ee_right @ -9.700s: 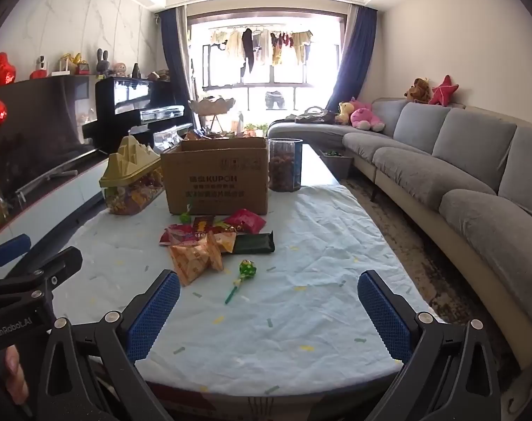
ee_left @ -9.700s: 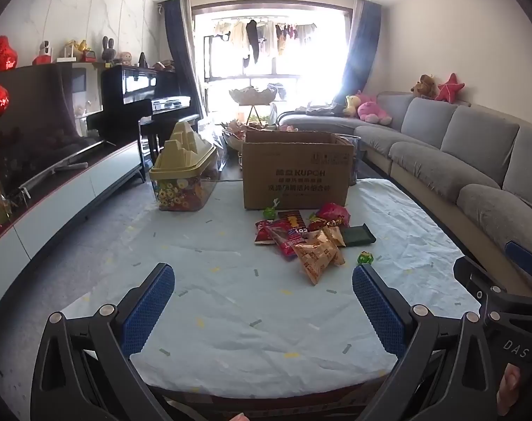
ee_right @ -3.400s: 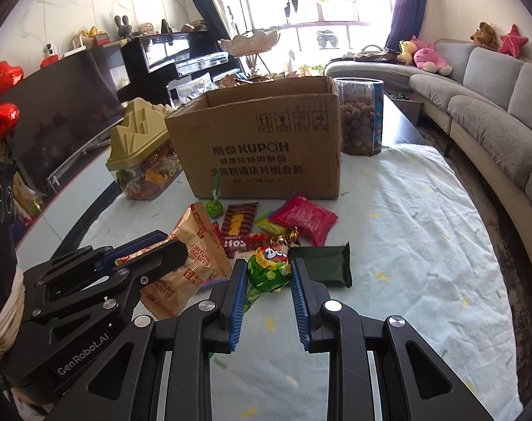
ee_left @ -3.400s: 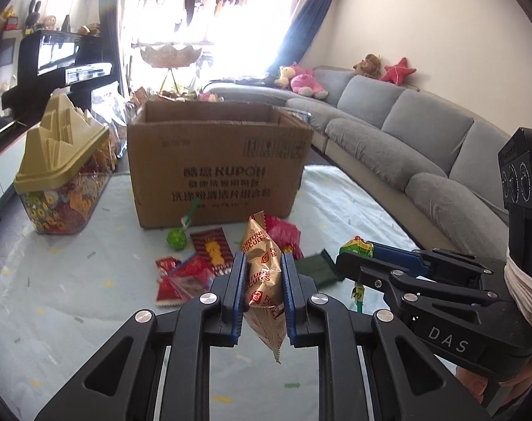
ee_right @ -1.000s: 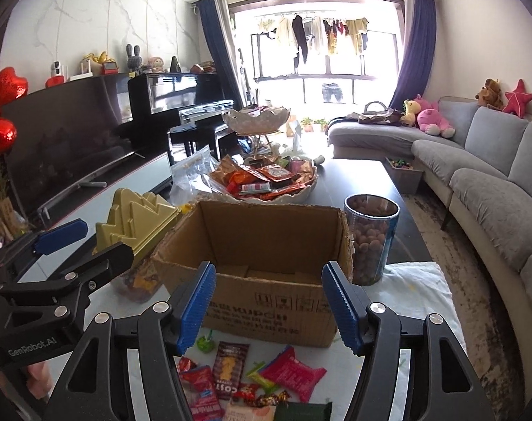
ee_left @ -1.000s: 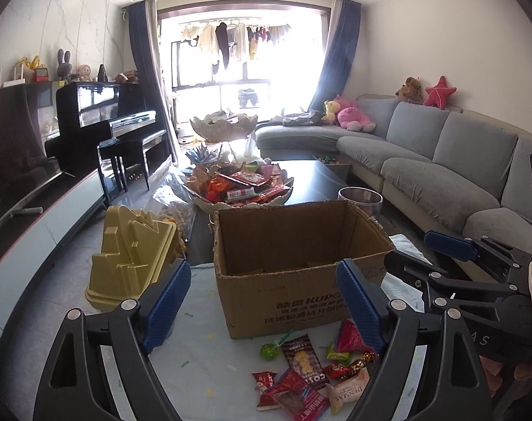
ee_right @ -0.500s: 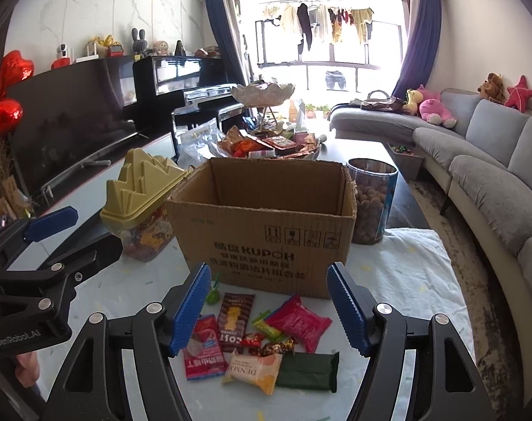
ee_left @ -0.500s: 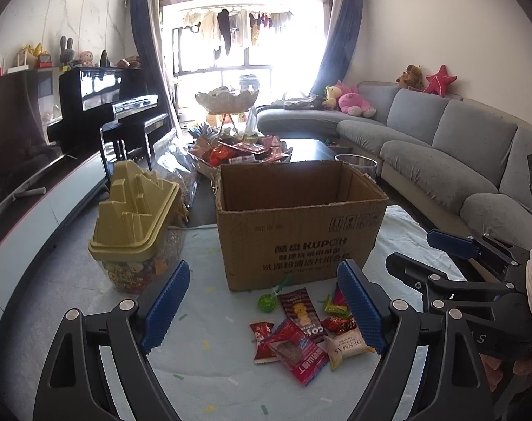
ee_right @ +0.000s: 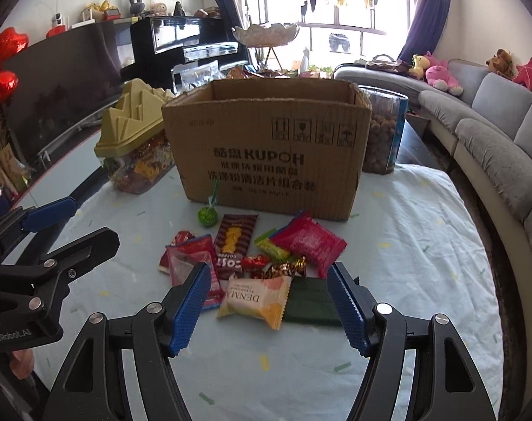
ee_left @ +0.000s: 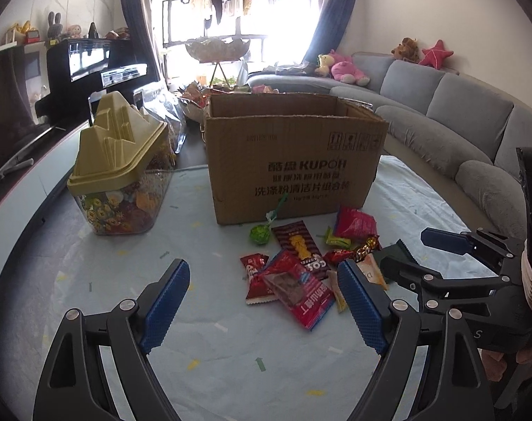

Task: Organize snacks
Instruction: 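Move both open tools back toward the snack pile, then grasp the red yogurt-cake bag with the left tool while the right tool grasps the DENMA pack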

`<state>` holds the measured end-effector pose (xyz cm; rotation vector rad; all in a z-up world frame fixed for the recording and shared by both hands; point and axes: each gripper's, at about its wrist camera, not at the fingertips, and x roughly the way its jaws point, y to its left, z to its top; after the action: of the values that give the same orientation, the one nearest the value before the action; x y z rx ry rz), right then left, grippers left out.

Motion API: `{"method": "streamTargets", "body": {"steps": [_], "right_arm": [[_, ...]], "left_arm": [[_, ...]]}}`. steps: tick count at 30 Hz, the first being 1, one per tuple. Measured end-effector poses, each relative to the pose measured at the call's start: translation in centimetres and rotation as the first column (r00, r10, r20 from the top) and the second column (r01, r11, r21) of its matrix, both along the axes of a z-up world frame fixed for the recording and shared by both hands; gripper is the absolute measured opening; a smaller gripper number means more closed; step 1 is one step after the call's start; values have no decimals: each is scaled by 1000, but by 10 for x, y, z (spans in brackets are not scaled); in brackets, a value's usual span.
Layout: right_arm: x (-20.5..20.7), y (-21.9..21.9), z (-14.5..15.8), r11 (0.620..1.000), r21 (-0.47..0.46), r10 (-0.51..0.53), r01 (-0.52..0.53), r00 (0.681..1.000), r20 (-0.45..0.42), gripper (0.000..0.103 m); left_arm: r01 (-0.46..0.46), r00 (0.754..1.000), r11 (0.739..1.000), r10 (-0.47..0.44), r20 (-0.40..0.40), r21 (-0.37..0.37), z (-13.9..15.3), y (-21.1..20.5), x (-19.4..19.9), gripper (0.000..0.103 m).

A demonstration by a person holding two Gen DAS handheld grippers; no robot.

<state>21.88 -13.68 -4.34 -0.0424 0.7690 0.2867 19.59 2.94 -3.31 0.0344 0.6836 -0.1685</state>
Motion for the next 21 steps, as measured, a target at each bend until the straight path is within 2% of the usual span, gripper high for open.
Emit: {"method": "streamTargets", "body": {"steps": [5,9,11,13,21], "right_arm": [[1,6,-18,1000,-21,6,-7,999,-46,69],[5,14,-27,999,-36,16,-19,997,-70,69],[8,18,-32,999,-38,18,-21,996,-84,69],[11,20,-37,999,-38,20,-24,995,-101,69],[20,23,-48,999,-31,9,-14,992,-130,69]], "left_arm": [[28,999,1000,-28,-21,-10,-18,6,6,84],[45,997,997,-49,-53,-61,-31,12,18,72],[60,995,994,-66,-74,-90,-37,13,25,71],[59,993,992,-70,-100,-114,-43,13,32,63],[36,979,977,-77,-191,-210,-63,11,52,45]]}}
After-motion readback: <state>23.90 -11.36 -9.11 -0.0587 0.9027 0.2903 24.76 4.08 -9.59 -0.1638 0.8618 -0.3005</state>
